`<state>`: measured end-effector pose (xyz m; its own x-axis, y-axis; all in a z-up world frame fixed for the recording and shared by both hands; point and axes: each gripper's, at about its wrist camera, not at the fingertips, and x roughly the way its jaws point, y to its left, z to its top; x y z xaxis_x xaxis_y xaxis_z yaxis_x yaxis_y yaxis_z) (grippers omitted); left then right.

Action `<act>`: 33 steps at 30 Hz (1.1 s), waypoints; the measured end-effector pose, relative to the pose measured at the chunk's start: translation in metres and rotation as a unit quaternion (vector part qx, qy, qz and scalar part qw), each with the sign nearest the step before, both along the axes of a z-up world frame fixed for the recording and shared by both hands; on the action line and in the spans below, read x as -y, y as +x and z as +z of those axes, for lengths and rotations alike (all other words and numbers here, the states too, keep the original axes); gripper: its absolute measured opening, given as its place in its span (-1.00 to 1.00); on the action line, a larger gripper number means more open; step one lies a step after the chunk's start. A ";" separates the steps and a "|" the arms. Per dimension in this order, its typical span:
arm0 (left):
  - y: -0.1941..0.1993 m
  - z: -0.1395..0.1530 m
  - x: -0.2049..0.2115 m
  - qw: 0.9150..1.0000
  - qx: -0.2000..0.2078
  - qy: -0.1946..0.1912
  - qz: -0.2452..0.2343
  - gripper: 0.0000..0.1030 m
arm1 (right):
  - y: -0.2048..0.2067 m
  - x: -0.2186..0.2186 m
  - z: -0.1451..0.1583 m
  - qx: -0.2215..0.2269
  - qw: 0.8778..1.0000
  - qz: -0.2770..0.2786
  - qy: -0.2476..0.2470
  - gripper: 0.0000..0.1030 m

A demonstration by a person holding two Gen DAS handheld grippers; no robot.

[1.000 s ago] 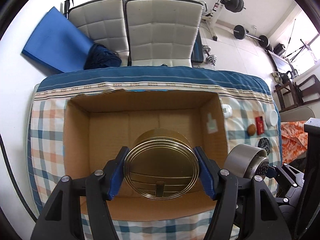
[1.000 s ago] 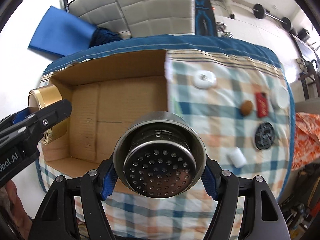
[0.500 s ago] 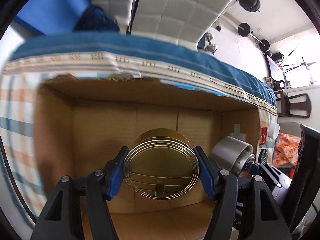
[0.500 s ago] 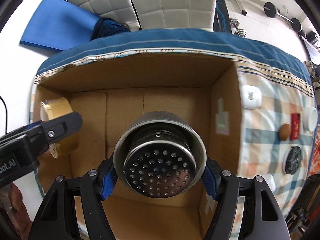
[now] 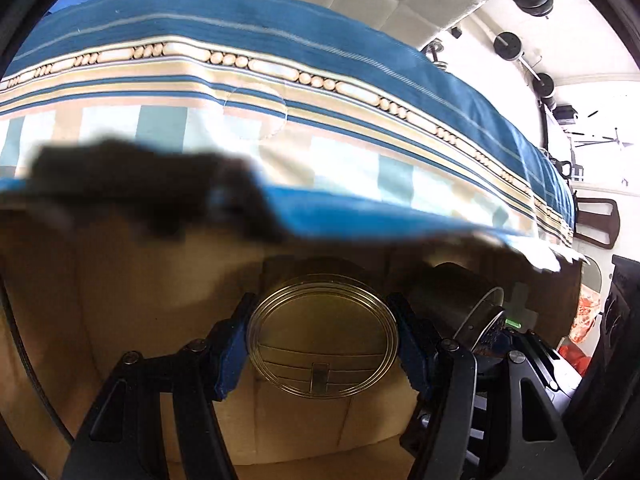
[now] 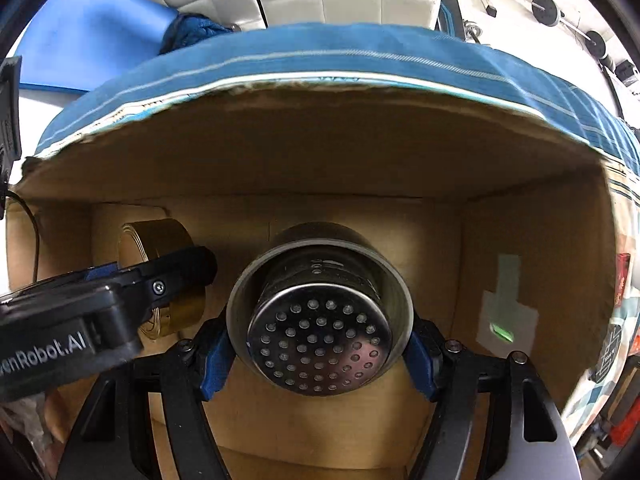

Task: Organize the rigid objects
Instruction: 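Carry both tins into the cardboard box and lower them to its floor, then open both tools releasing the tins and lift out of the box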

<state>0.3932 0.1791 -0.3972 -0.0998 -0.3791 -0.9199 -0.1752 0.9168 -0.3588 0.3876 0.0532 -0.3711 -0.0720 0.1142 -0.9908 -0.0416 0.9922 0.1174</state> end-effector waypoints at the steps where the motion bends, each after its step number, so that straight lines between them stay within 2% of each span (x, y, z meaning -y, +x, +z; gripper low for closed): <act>1: 0.000 -0.002 0.000 1.000 -0.005 -0.003 0.003 0.22 | -0.002 0.000 -0.002 0.000 1.000 -0.001 -0.003 0.43; 7: 0.002 0.001 0.005 1.000 -0.012 0.009 -0.004 0.25 | 0.000 -0.002 -0.008 -0.003 1.000 -0.002 -0.011 0.46; 8: 0.002 0.002 0.006 1.000 -0.014 0.011 -0.005 0.33 | 0.001 -0.002 -0.006 -0.002 1.000 0.004 -0.009 0.50; 12: -0.001 0.010 0.009 1.000 -0.012 0.021 -0.012 0.42 | 0.003 -0.001 0.004 0.001 1.000 0.005 -0.013 0.69; 14: -0.004 0.019 0.011 0.999 -0.007 0.035 -0.018 0.63 | 0.003 -0.001 0.006 0.000 1.000 0.008 -0.017 0.70; 17: -0.009 0.033 0.013 0.999 0.005 0.046 -0.025 0.70 | 0.000 -0.001 0.011 -0.002 1.000 0.006 -0.018 0.76; 20: -0.017 0.048 0.013 0.998 0.020 0.061 -0.027 0.95 | -0.005 -0.001 0.021 -0.002 1.000 0.001 -0.011 0.78; 21: -0.023 0.055 0.013 0.996 0.028 0.074 -0.029 1.00 | -0.006 -0.001 0.024 0.000 1.000 0.000 -0.012 0.84; 22: -0.027 0.061 0.013 0.996 0.036 0.080 -0.030 1.00 | -0.005 -0.005 0.027 0.005 1.000 -0.002 -0.014 0.97; 23: -0.032 0.069 0.013 0.995 0.044 0.086 -0.032 1.00 | -0.009 -0.005 0.032 0.010 1.000 -0.005 -0.013 1.00; 29: -0.072 0.110 0.011 0.990 0.084 0.107 -0.025 1.00 | -0.038 -0.003 0.057 0.030 0.999 -0.015 0.007 1.00; 32: -0.107 0.127 0.009 0.987 0.103 0.118 -0.026 1.00 | -0.056 -0.003 0.074 0.051 0.999 -0.009 -0.005 1.00; 33: -0.104 0.132 0.007 0.987 0.107 0.121 -0.027 1.00 | -0.063 -0.003 0.079 0.058 0.998 -0.008 -0.010 1.00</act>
